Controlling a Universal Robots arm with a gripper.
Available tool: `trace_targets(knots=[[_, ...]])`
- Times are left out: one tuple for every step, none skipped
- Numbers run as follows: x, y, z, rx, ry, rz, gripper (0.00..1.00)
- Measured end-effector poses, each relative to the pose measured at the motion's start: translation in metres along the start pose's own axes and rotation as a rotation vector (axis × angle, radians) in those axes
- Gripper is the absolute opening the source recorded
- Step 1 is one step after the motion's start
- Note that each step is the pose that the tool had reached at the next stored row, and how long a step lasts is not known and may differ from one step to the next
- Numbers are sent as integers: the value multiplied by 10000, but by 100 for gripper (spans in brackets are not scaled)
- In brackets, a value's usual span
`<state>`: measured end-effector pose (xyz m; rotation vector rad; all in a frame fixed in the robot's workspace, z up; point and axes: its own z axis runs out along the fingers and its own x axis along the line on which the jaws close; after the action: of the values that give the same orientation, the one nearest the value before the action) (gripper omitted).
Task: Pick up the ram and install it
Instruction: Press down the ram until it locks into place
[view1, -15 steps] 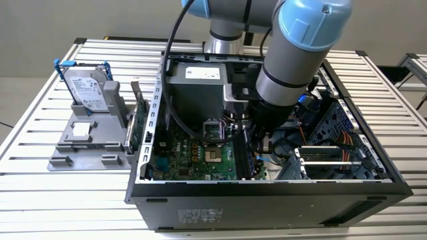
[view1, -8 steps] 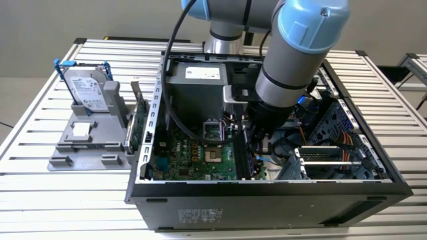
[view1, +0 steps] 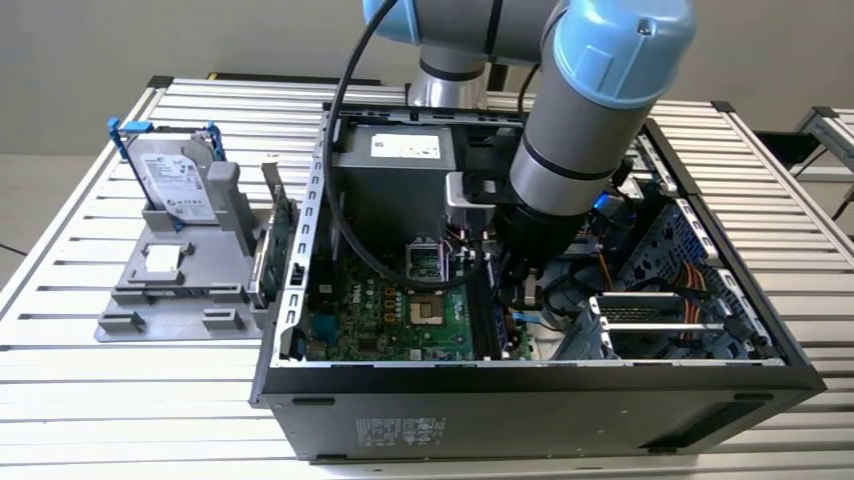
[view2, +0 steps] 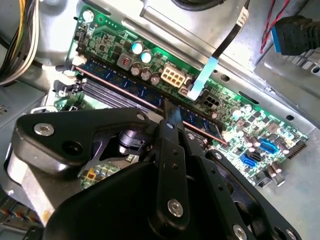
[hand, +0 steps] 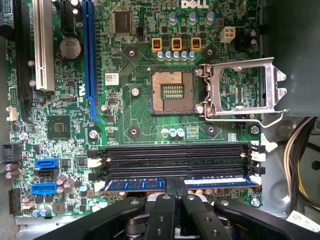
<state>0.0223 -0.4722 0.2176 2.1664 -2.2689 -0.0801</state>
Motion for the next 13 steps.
trace_targets(knots=[[2, 1, -7, -5, -22, 1, 0], [3, 2, -18, -10, -49, 0, 0], [0, 1, -42, -16, -70, -1, 0], [-2, 0, -66, -26, -75, -2, 0], [-1, 1, -104, -43, -52, -1, 0], [-1, 1, -134, -53, -48, 1, 0], [-2, 1, -163, -64, -49, 0, 0], [-3, 3, -191, -73, -45, 2, 0], [-3, 3, -219, -83, -43, 3, 0], [-4, 3, -237, -90, -45, 2, 0], [-4, 3, -247, -93, -43, 2, 0], [-5, 3, -253, -96, -44, 2, 0], [-5, 4, -257, -97, -45, 2, 0]])
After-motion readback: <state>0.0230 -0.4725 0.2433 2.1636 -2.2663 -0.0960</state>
